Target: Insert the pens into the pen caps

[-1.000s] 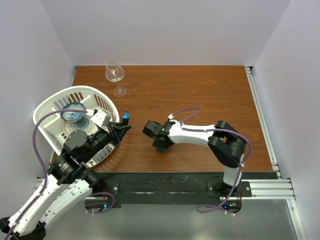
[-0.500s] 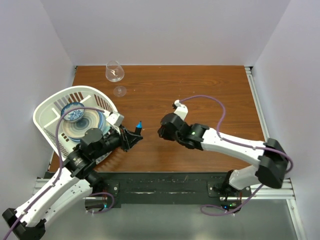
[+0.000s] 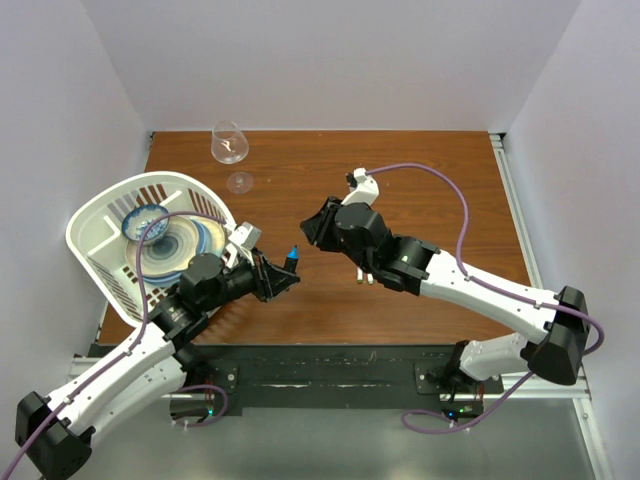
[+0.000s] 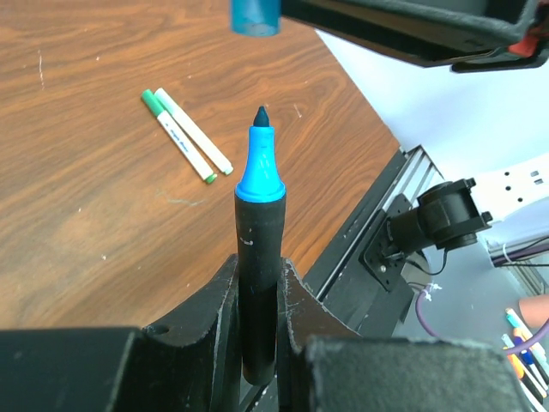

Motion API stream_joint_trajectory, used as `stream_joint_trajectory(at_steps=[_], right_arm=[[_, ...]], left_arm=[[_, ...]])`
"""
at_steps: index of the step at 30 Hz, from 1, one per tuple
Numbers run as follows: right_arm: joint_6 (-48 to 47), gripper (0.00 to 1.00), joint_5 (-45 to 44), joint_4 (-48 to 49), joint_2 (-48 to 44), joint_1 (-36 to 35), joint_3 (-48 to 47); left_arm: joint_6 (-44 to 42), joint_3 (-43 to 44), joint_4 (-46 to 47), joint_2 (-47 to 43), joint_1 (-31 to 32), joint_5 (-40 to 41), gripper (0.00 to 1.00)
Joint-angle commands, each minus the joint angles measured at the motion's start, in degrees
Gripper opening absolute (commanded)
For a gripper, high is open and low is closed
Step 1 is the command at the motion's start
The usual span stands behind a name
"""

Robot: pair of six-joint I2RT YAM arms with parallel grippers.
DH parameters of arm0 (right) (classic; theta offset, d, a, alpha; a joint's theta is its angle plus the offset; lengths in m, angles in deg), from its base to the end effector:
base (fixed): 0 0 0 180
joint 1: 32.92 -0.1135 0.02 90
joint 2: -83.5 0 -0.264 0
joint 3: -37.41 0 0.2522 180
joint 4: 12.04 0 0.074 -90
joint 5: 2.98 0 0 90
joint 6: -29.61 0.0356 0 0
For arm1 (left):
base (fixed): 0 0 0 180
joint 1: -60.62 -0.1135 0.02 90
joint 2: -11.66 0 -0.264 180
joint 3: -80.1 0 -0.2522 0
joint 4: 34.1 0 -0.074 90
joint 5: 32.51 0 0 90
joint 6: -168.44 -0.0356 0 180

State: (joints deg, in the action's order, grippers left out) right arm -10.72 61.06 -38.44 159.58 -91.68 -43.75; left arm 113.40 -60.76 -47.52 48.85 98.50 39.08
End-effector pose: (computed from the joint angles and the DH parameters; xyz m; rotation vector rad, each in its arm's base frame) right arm 0.1723 0.2539 0.3535 0.1531 1.9885 0.8263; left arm 0.1252 -0.1116 0.2602 0.3012 1.9005 -1.1745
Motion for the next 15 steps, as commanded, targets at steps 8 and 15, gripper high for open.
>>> stream_joint_trajectory(at_steps=[8, 15], right_arm=[[0.16, 0.0, 3.01, 5.52, -0.13, -1.09, -0.72], [0.87, 0.0, 4.42, 5.53, -0.75, -2.76, 1.56]], left_arm=[[0.02, 0.36, 5.64, 0.95, -0.18, -0.04, 0.0], [-1.03, 1.24, 4.67, 0.08, -0.18, 1.54, 0.0]])
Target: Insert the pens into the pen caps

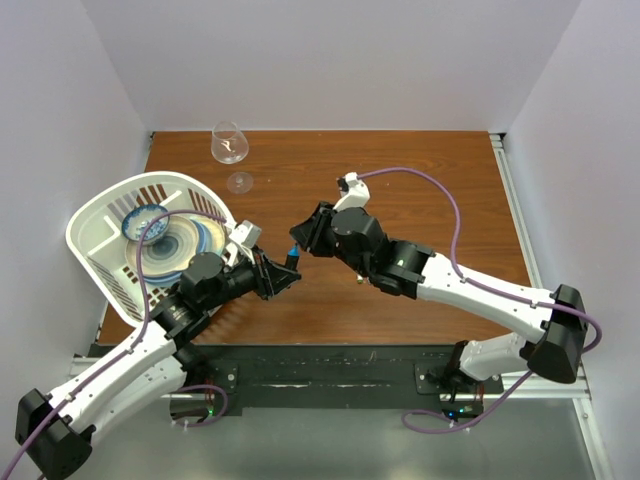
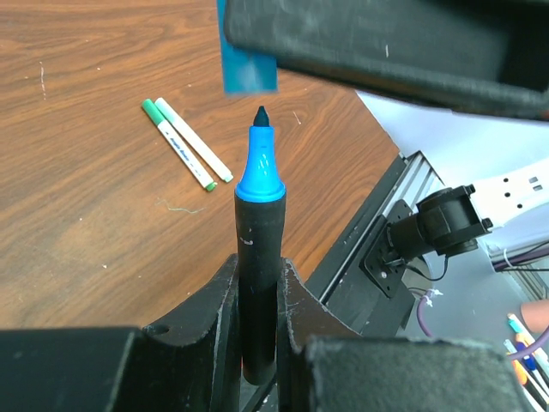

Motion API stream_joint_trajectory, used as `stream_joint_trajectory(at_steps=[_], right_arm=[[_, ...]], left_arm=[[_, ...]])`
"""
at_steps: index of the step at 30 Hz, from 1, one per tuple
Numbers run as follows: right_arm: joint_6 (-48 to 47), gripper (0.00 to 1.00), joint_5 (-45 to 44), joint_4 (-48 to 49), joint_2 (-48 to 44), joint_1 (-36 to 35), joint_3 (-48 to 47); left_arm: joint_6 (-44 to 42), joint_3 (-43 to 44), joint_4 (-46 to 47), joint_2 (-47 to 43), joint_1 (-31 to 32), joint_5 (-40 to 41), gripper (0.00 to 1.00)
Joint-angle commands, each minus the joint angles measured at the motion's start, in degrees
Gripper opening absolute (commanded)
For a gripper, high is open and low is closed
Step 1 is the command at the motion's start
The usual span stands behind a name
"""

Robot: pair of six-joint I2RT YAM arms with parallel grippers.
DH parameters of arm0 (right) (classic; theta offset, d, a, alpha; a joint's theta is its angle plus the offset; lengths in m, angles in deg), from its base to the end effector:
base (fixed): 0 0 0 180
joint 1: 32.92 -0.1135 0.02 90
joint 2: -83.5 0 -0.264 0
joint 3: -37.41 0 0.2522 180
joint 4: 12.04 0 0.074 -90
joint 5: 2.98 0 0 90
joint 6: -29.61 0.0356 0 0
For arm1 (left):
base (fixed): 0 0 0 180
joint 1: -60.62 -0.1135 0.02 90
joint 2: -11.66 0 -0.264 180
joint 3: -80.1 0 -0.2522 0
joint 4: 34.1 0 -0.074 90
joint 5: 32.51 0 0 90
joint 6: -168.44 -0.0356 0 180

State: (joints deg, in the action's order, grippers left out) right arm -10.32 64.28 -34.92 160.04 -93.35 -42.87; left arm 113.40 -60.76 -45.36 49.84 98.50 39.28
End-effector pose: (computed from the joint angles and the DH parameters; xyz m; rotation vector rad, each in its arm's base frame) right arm 0.1655 0.2638 0.3517 0.1028 1.9873 0.9257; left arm 0.1279 -0.1136 0.2616 0.3001 1.8783 -1.1774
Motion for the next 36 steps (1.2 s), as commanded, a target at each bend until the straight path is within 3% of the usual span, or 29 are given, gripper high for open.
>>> stream_joint_trajectory(at_steps=[1, 13, 15, 19, 20, 22, 28, 30, 36], right_arm=[[0.47, 0.0, 1.03, 1.83, -1.64, -1.88, 1.04], [3.37, 0.01, -0.89, 1.39, -1.48, -8.74, 6.31], [4.51, 0.07, -0.46, 1.57, -1.21, -8.92, 7.1], [4.61, 0.29, -1.16, 0.95, -2.52, -8.92, 6.32], [3.56, 0.39, -1.25, 1.21, -3.14, -8.92, 6.14], [2.15, 0.47, -1.6, 3.57, -5.41, -9.01, 6.58], [-7.6, 0.68, -0.64, 6.75, -13.06, -9.01, 7.11], [-12.69, 0.81, 1.2, 5.01, -14.21, -8.84, 5.36], [-22.02, 0.83, 12.96, 1.05, -15.45, -6.73, -0.44]], left_arm=[[-1.21, 1.33, 2.51, -1.43, -0.1, 1.34, 0.0], [-2.44, 3.62, 0.31, -2.4, -0.27, 3.98, 0.0], [-2.62, 3.88, 0.4, -2.75, -0.18, 4.16, 0.0], [-2.97, 4.23, 0.31, -4.07, -0.18, 3.8, 0.0], [-3.05, 4.23, 0.14, -4.51, -0.1, 3.46, 0.0], [-3.23, 4.23, 0.13, -5.73, -0.18, 2.75, 0.0], [-3.84, 4.84, -2.32, -9.08, -0.18, -0.15, 0.0], [-4.81, 5.9, -5.4, -9.52, -0.18, -2.43, 0.0], [-4.29, 5.9, -4.53, -12.24, -0.18, -12.09, 0.0]])
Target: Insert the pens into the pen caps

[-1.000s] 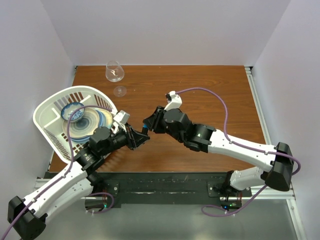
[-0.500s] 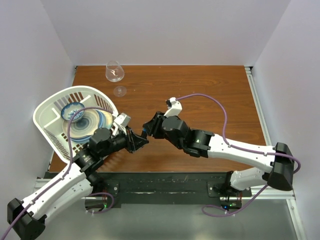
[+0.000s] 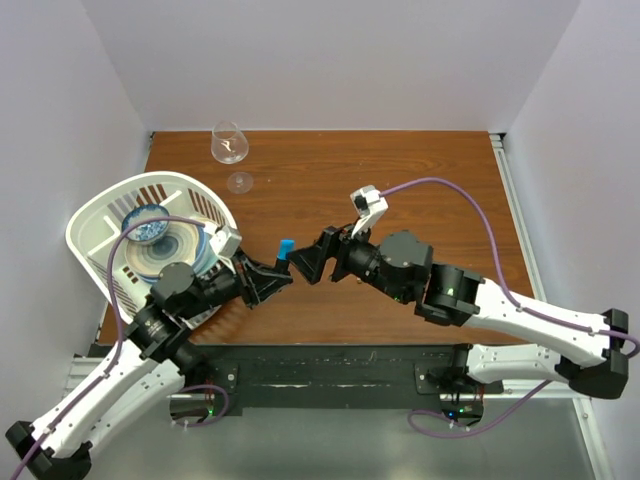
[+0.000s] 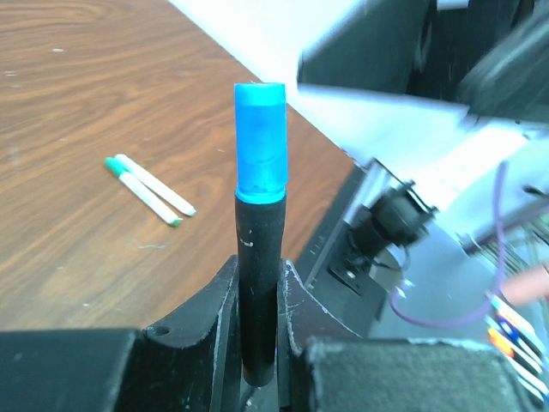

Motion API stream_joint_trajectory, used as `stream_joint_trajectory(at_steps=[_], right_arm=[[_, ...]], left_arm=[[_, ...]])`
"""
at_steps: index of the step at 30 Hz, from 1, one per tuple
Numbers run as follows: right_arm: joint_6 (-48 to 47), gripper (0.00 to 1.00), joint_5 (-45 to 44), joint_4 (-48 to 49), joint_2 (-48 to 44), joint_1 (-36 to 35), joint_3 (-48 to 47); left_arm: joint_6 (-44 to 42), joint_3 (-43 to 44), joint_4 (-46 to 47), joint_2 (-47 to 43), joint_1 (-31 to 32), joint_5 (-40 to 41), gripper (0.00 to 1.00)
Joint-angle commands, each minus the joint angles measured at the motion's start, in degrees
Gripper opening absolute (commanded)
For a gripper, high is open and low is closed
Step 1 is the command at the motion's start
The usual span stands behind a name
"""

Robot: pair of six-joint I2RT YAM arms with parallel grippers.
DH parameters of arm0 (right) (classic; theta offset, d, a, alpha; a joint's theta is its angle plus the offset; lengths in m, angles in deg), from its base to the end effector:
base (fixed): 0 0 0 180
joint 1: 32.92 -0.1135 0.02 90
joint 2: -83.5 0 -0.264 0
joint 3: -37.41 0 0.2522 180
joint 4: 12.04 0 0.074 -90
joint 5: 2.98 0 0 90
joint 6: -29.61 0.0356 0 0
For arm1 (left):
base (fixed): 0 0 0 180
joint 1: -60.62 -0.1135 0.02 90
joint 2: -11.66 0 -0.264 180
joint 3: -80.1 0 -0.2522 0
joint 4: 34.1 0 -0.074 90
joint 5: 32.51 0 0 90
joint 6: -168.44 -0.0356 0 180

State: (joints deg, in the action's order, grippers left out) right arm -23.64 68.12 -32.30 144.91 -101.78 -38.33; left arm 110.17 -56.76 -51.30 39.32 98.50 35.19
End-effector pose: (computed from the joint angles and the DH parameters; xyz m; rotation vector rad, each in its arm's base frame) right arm 0.0992 0.2245 0.3966 -0.2349 1.7790 1.0958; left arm 0.0991 -0.0942 0.3002 0.4199 1.6963 -1.2285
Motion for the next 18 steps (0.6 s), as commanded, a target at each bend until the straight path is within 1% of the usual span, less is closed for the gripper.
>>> stream_joint_trajectory(at_steps=[1, 3, 6, 8, 10, 11, 17, 18], right_arm=[[-9.06, 0.82, 13.32, -1.93, -0.15, 2.06, -5.69], [-10.03, 0.8, 16.86, -2.29, 0.38, 2.85, -6.84], [-10.74, 0.71, 19.85, -2.46, 0.9, 3.12, -7.37], [-10.91, 0.64, 21.43, -2.37, 0.99, 3.21, -7.46], [-11.09, 0.59, 22.84, -2.02, 1.17, 3.21, -7.46], [-11.18, 0.54, 24.24, -1.94, 1.17, 3.21, -7.46], [-10.21, 0.45, 26.36, -0.44, 1.17, 3.21, -6.06], [-10.12, 0.42, 26.71, 0.17, 1.17, 3.21, -5.7]], left_arm=[[-0.62, 1.73, 2.64, -2.25, -0.18, -9.32, 0.0], [1.05, 0.94, 6.24, -2.52, -0.18, -13.36, 0.0], [3.33, -0.64, 10.99, -3.22, -0.18, -17.33, 0.0], [4.13, -1.52, 13.19, -3.49, -0.18, -18.47, 0.0], [4.84, -1.79, 14.33, -3.49, -0.27, -19.0, 0.0], [5.1, -2.05, 14.69, -3.49, -0.18, -19.53, 0.0], [5.72, -2.05, 15.66, -3.05, -0.18, -19.53, 0.0], [5.72, -2.05, 15.66, -2.88, -0.18, -19.53, 0.0]])
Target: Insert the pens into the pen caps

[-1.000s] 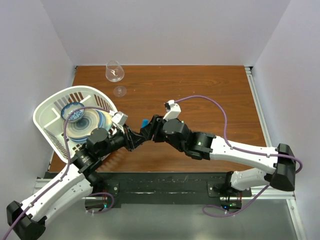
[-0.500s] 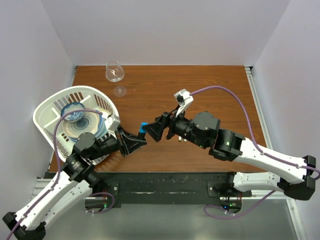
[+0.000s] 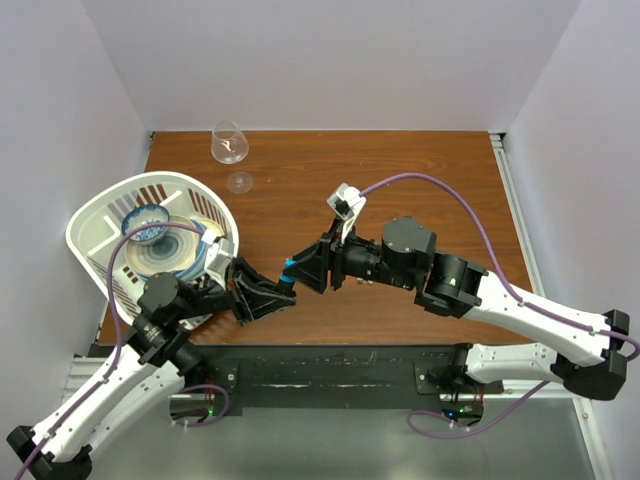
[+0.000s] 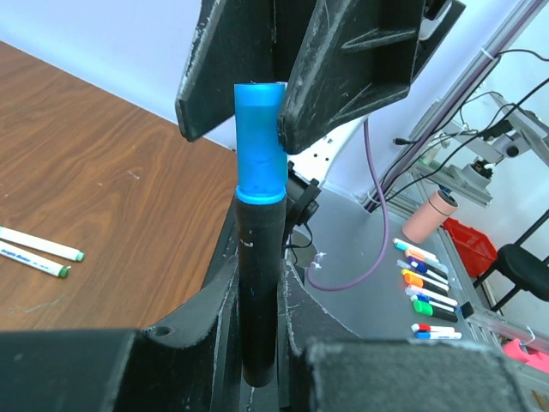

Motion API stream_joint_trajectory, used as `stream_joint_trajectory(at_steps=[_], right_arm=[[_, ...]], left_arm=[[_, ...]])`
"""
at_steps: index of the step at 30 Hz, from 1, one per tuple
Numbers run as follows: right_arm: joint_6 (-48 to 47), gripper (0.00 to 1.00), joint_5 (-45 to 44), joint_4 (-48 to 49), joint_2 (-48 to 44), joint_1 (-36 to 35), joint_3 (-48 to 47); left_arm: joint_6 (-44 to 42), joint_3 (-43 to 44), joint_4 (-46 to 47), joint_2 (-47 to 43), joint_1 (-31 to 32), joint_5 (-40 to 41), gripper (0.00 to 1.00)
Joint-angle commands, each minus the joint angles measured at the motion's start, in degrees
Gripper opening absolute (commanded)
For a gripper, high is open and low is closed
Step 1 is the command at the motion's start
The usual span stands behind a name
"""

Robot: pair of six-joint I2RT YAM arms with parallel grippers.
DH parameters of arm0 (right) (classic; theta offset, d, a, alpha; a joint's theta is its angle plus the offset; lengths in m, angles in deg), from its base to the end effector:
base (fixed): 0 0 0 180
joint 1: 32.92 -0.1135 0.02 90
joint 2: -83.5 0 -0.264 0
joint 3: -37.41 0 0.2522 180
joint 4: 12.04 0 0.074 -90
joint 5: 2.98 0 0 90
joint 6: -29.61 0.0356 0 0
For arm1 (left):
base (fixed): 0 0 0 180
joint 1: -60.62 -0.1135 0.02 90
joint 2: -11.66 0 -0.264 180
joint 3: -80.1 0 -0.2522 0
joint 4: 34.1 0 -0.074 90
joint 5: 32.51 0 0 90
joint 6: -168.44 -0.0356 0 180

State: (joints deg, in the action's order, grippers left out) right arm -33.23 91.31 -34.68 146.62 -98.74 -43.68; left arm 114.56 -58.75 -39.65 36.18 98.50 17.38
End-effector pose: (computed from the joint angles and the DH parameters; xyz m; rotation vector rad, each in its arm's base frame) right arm 0.0998 0.2289 0.4179 -0.6617 1.6965 1.2634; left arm 0.0813 -0.0923 0.3147 0.6778 1.4672 -1.5109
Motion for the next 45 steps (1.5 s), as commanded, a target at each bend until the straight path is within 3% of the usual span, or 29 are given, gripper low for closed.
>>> stream_joint_trajectory(at_steps=[1, 6, 9, 10, 21, 34, 39, 45], right_arm=[[-0.09, 0.41, 3.88, 2.99, -0.62, 0.17, 0.0], [1.32, 0.32, 4.93, 5.8, -1.32, 0.17, 2.73], [2.55, 0.12, 5.11, 6.86, -1.24, 0.17, 4.22], [3.25, 0.0, 6.15, 6.95, -1.06, 0.17, 4.57], [5.71, 0.0, 9.15, 2.48, -0.27, 0.08, 12.13], [8.35, 0.0, 23.02, 6.33, -2.03, -0.1, 21.27], [11.5, 0.0, 24.35, 8.18, -2.02, -2.2, 24.43], [9.94, 0.0, 22.6, -1.12, -3.87, -3.0, 24.71]], left_arm=[[1.41, -0.06, 4.18, 0.36, -0.27, -1.72, 0.0], [1.5, -0.06, 4.71, 1.24, -0.27, -1.54, 0.0], [0.97, 0.03, 4.98, 2.03, -0.27, -1.19, 0.0], [0.8, 0.11, 4.8, 2.2, -0.18, -0.06, 0.0], [-3.6, 7.14, 3.21, 9.58, -0.53, 8.39, 0.0], [-5.62, 12.41, 10.34, 18.02, -4.31, -7.07, 0.0], [-7.46, 14.52, 9.63, 19.7, -5.1, -5.49, 0.0], [-9.83, 17.59, 5.79, 22.42, -8.18, -7.17, 0.0]])
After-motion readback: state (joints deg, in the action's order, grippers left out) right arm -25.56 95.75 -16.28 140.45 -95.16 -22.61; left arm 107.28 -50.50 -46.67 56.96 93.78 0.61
